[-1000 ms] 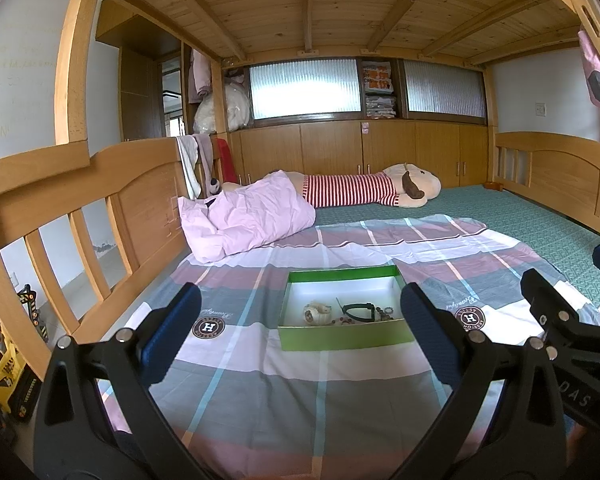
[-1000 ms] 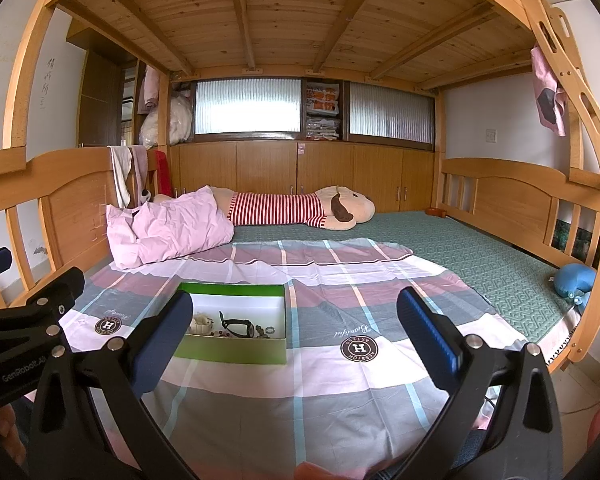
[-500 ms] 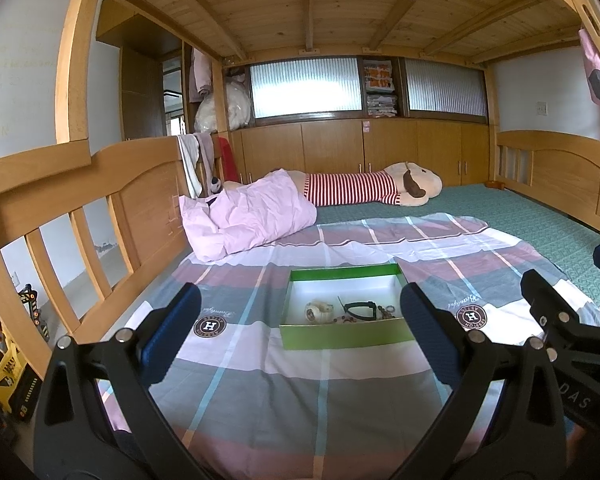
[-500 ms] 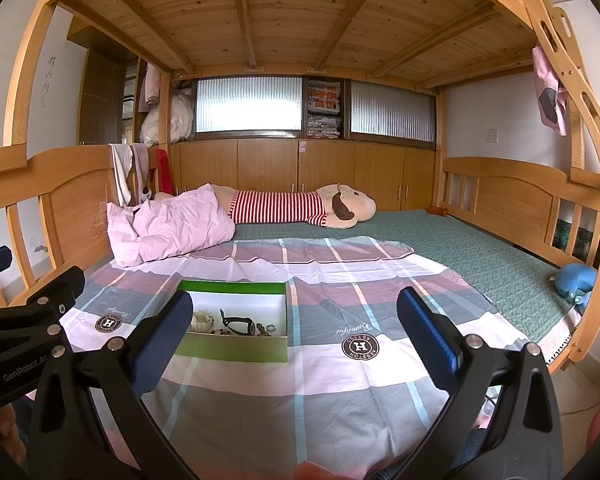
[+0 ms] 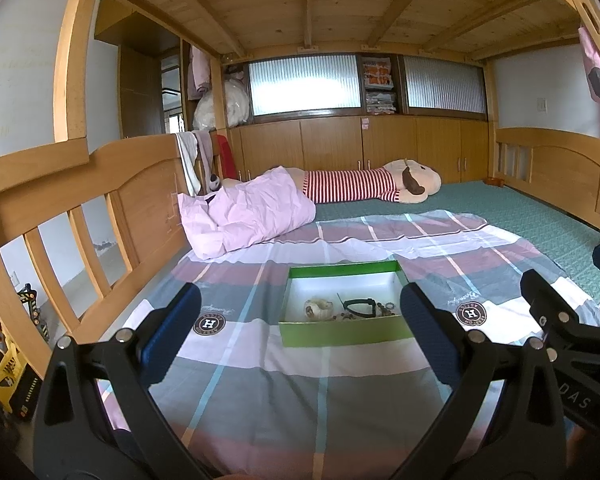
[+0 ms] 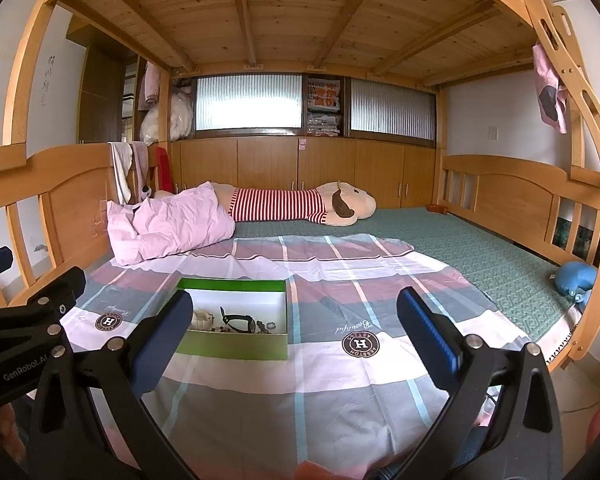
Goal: Organize jewelry
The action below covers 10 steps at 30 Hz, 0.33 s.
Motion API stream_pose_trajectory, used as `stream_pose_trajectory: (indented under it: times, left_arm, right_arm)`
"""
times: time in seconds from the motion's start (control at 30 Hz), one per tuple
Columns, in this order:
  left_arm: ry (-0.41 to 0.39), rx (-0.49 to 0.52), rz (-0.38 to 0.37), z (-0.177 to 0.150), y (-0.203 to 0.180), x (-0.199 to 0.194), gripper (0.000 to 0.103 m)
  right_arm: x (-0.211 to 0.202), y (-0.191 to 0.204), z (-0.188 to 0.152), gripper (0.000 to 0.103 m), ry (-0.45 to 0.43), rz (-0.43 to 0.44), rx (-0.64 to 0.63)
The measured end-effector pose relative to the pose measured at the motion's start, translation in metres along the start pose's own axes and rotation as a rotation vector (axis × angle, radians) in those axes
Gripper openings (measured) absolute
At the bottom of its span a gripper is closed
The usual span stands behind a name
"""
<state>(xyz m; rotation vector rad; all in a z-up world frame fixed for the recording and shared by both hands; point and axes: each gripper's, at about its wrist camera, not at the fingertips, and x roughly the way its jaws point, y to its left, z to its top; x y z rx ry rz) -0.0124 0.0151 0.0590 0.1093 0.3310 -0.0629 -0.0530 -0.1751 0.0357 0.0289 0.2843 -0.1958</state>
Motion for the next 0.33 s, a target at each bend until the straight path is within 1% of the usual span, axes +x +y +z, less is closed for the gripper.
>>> stream_pose_trajectory:
  times: [0.33]
  left_arm:
    - [0.006, 0.000, -0.003, -0.0004, 0.0000, 0.0017, 0.099]
  right_arm:
    - [0.0004, -0.0002, 0.0004, 0.100, 0.000, 0.000, 0.001]
